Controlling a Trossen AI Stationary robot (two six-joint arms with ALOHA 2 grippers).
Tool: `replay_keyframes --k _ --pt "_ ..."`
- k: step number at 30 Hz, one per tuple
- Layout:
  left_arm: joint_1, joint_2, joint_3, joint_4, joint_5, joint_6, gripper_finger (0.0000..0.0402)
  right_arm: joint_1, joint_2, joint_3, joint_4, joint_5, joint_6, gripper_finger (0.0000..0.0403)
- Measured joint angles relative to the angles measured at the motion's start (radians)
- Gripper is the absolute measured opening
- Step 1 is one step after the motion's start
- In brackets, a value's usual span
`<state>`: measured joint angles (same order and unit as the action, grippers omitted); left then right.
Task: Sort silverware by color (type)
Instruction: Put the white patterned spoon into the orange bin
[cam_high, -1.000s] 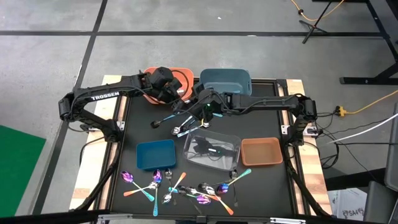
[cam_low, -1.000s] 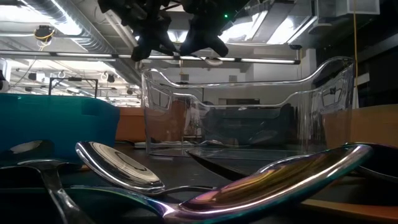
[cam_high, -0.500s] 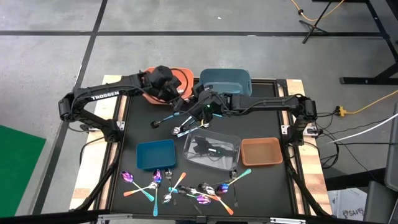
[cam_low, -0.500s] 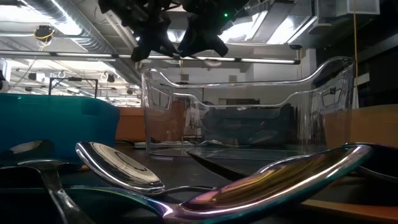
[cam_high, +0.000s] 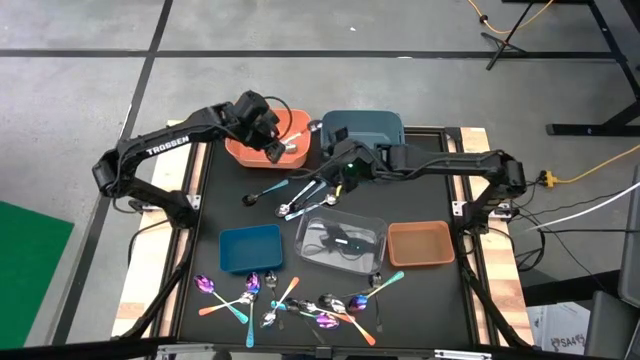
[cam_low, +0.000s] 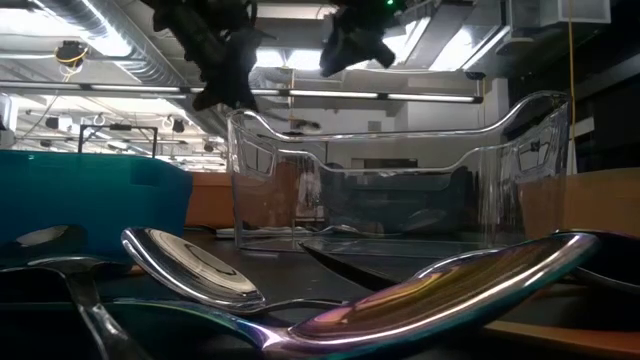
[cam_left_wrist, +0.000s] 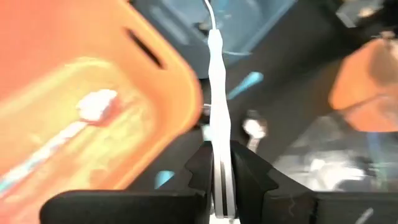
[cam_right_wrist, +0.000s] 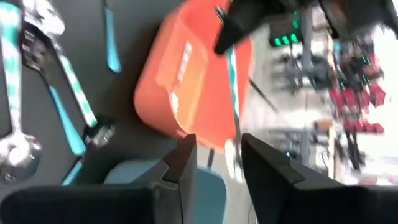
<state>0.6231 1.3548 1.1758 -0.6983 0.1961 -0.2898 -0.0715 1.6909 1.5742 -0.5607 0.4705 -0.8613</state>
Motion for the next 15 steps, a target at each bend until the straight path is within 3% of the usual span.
replay_keyframes --k 6,15 --pt "0.12 0.0 0.0 -0.051 -0.011 0.183 0.0034 -0.001 -0.034 0.0 -0.111 0.06 0.095 0.0117" --pt "0.265 0.001 -0.048 -0.121 -0.025 0.481 0.0034 -0.001 -0.034 0.0 -0.19 0.06 0.254 0.0117"
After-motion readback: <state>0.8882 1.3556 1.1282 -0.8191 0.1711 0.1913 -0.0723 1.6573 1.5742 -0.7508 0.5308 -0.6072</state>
